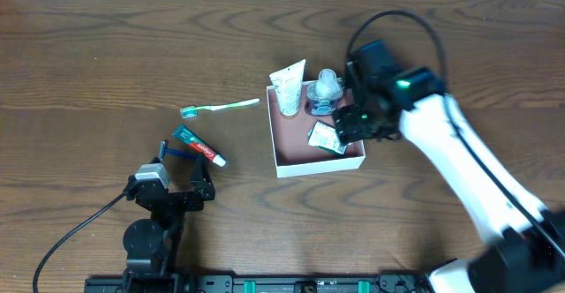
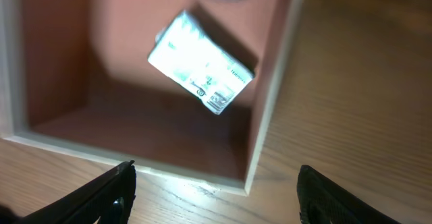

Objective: Pack container

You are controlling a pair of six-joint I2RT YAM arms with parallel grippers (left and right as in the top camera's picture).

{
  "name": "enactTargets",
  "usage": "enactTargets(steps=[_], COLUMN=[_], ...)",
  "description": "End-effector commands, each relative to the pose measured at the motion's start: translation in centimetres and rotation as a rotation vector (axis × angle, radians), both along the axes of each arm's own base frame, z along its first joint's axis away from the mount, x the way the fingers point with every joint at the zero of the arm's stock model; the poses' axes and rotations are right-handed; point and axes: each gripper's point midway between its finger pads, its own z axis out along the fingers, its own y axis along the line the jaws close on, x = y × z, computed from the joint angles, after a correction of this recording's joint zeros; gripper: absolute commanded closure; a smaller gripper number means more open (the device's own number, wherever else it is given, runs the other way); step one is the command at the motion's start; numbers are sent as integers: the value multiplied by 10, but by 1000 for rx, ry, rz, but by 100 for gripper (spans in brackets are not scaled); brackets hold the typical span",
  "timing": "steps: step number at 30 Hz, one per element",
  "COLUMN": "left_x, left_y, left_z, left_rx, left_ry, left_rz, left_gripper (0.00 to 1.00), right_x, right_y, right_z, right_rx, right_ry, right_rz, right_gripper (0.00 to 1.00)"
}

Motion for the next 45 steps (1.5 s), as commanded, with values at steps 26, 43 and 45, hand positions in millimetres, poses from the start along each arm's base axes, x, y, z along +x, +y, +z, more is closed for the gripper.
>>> enactTargets(steps=[26,43,45], left_x=[0,-14,-12], left_y=[-1,-1,-1], left_z=[-16,31,41], left_rx=[17,-138,-114], left_ry=[32,190,276], left_rz=[-9,22,23], left_gripper=[2,2,2], right_x=[29,30,30], right_y=[-263,-263,-263], right_z=[27,27,27], right_rx=[-76,-76,-76], right_ry=[-139,-139,-139], right_rz=[-790,-788,-788], right_gripper=[1,1,1])
